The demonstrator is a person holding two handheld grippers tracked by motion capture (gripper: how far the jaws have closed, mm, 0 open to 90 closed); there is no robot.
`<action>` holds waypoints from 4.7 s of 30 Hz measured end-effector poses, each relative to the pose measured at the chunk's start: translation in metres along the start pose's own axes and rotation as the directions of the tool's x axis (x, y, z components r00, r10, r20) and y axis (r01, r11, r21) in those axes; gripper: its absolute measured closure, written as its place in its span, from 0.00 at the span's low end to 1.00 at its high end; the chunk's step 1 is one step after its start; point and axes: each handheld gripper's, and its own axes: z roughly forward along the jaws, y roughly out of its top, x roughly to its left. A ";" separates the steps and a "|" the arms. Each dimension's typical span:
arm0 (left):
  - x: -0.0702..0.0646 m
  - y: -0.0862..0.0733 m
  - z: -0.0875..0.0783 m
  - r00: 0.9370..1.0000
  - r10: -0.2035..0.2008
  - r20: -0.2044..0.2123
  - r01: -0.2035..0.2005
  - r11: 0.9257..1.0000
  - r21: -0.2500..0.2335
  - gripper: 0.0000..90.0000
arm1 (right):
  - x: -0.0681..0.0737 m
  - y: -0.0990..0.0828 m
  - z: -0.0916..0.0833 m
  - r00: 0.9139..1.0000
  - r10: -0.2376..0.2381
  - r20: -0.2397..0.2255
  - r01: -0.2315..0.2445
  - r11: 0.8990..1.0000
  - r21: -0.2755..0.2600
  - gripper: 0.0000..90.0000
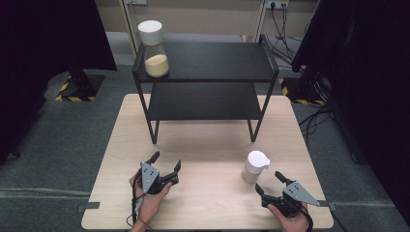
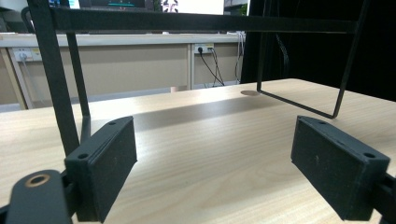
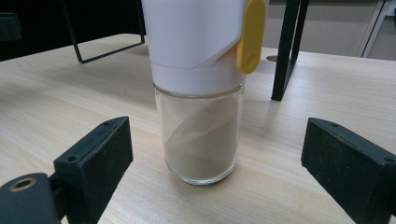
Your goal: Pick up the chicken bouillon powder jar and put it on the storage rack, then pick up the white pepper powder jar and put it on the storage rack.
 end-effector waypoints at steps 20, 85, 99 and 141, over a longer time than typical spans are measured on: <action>-0.003 -0.007 0.000 1.000 -0.003 0.012 0.003 1.000 0.004 0.14 | -0.001 0.000 0.000 1.000 -0.001 -0.004 0.001 1.000 -0.001 0.10; -0.002 -0.003 0.003 1.000 0.005 0.021 -0.006 1.000 0.026 0.14 | -0.012 0.036 0.054 0.995 -0.056 -0.082 0.066 0.991 0.119 0.34; -0.003 -0.003 0.003 1.000 0.005 0.019 -0.005 1.000 0.025 0.14 | 0.005 0.042 0.040 0.999 -0.042 -0.027 0.041 0.998 -0.043 0.34; -0.003 -0.004 0.003 1.000 0.001 0.015 -0.001 1.000 0.023 0.14 | 0.018 0.125 0.055 0.999 -0.030 0.037 0.040 0.949 -0.311 0.34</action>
